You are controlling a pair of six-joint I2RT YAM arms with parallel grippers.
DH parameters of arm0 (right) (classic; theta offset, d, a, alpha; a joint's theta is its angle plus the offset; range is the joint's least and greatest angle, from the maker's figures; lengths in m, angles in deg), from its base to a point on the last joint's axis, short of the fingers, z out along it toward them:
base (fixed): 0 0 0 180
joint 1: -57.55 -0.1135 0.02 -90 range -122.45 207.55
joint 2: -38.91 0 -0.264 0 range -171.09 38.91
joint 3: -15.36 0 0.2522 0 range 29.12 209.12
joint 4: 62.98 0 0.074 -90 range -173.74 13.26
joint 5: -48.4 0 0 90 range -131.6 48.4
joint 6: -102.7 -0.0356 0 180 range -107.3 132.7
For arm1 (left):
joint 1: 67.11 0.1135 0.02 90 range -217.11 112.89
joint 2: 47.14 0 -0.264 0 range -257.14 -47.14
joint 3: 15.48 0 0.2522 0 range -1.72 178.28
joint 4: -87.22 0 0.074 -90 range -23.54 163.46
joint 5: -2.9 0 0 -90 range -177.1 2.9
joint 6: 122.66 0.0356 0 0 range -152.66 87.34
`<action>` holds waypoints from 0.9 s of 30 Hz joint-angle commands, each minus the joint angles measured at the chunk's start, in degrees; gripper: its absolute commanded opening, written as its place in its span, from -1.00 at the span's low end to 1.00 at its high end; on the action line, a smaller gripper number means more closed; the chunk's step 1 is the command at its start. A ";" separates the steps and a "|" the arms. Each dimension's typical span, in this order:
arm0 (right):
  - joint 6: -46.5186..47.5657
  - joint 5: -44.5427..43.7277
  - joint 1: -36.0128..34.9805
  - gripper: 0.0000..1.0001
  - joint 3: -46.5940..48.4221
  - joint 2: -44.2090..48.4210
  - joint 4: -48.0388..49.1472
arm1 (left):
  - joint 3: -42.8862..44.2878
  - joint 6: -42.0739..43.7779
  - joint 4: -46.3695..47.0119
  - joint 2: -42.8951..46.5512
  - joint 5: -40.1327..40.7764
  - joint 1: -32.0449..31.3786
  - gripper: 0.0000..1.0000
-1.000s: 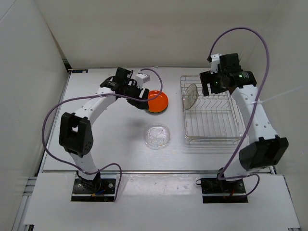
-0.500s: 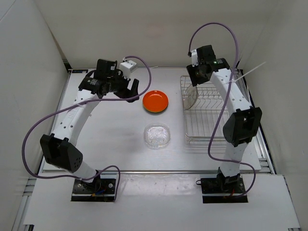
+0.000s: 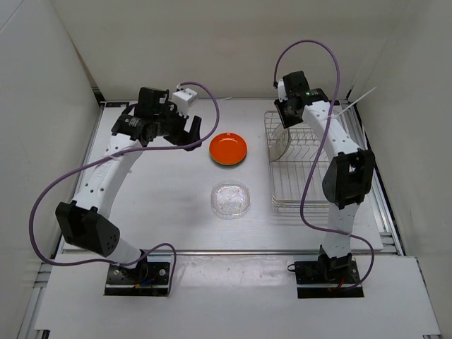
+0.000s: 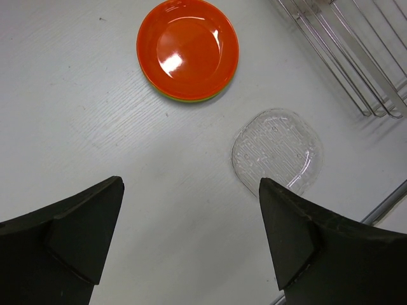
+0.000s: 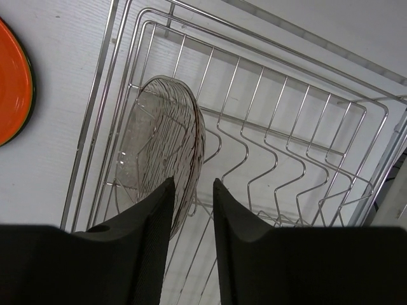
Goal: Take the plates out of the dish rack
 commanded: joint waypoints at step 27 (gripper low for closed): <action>-2.46 -9.22 -2.01 -1.00 -6.23 2.04 2.53 | -3.99 -2.06 3.40 5.58 -3.28 3.49 1.00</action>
